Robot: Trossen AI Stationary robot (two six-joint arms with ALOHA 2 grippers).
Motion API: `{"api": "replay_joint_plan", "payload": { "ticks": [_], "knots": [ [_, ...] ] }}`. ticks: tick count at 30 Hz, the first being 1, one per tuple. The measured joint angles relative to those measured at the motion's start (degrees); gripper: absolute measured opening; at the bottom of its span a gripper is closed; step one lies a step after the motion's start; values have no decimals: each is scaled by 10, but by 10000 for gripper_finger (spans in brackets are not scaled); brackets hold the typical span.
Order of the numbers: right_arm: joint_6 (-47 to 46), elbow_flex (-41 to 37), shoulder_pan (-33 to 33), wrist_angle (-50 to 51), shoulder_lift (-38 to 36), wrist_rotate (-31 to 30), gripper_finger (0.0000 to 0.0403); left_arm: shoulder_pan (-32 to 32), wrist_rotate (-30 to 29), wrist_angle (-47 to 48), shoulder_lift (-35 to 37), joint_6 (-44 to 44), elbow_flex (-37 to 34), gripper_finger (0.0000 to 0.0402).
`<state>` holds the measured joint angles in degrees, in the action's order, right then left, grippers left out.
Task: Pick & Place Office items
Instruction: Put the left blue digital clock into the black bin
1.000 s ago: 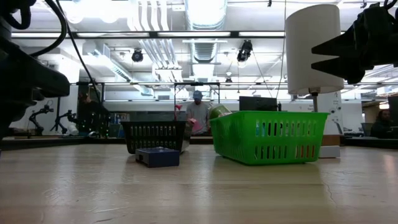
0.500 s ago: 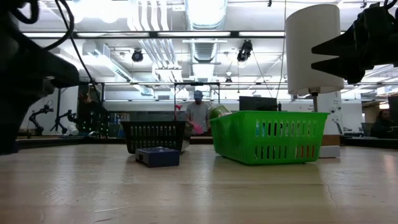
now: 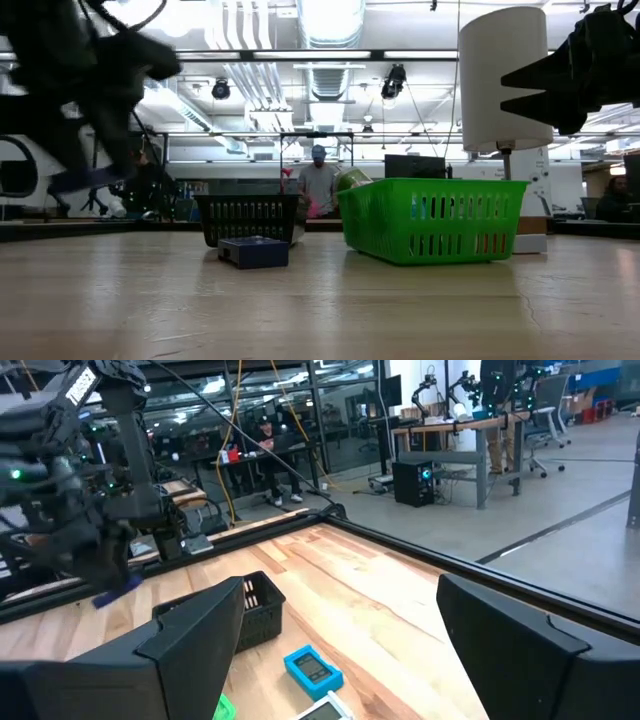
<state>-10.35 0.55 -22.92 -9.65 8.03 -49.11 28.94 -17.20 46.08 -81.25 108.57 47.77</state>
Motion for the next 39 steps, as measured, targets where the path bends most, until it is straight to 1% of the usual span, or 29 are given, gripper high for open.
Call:
{"api": "replay_joint_plan", "payload": {
  "ticks": [5,7,11,14,18,21,27,36,39],
  "knots": [
    [0,0,0,0,0,0,327,-57,-70,0,22,-148,17,162],
    [0,0,0,0,0,0,327,-87,-78,-1,26,-209,27,162],
    [0,0,0,0,0,0,327,-152,-79,-4,26,-336,53,163],
    [0,0,0,0,0,0,327,-201,-76,-26,26,-430,67,163],
    [0,0,0,0,0,0,327,-255,-45,-76,26,-558,73,163],
    [0,0,0,0,0,0,327,-288,-23,-113,26,-634,73,163],
    [0,0,0,0,0,0,327,-331,34,-162,3,-733,73,163],
    [0,0,0,0,0,0,327,-348,90,-204,-66,-812,73,163],
    [0,0,0,0,0,0,327,-349,108,-211,-89,-824,73,163]
  ]
}}
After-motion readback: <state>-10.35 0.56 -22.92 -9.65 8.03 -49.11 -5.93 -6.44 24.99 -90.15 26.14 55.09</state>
